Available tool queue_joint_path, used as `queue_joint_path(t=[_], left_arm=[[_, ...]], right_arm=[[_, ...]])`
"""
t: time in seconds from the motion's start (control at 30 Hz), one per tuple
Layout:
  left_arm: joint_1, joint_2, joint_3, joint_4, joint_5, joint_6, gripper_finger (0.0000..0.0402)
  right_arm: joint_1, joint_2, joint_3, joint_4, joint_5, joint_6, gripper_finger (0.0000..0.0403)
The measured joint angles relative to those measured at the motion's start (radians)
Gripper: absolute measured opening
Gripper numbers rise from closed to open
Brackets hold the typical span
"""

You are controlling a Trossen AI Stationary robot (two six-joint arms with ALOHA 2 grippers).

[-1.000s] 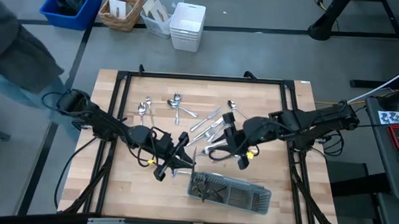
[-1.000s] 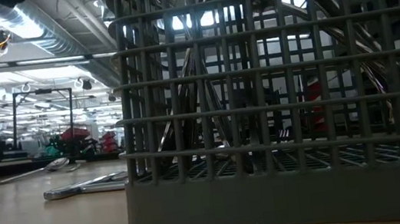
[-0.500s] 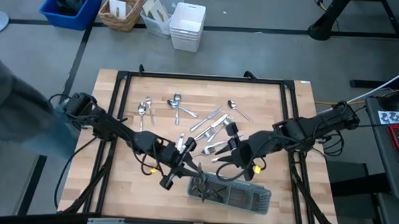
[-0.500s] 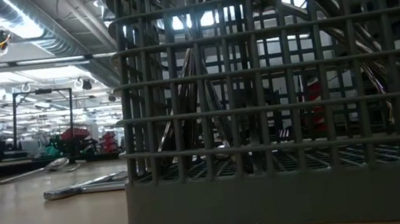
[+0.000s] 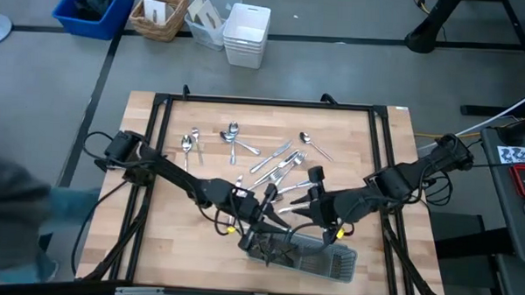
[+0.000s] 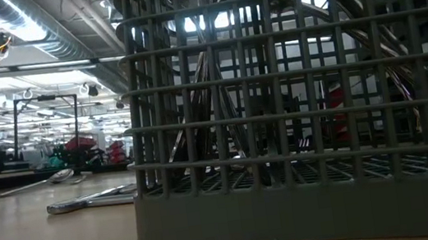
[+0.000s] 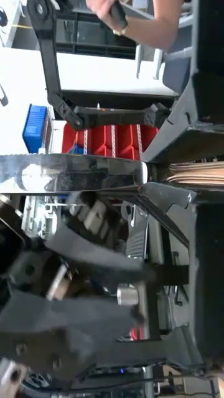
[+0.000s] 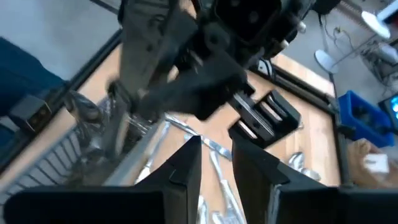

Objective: Sort silverware
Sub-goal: Put the knife into the gray silverware rack

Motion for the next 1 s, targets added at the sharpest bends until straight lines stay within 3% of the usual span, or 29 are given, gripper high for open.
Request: queue_joint_path(t=[0.3,0.67,1.0], left_arm=[[0.007,0.012,0.007,-0.021,0.002,0.004,0.0038],[0.009,0.012,0.007,-0.028,0.001,0.015,0.0039],[0.009,0.012,0.007,-0.027,0.001,0.030,0.0038]], right_arm=[[0.072,-0.014,0.000,-0.136,0.205,0.244,0.0092],[0.100,-0.047,0.000,-0.047,0.068,0.259,0.0092],[0.101,-0.018,0.001,0.027,0.046,0.217,0.0092]])
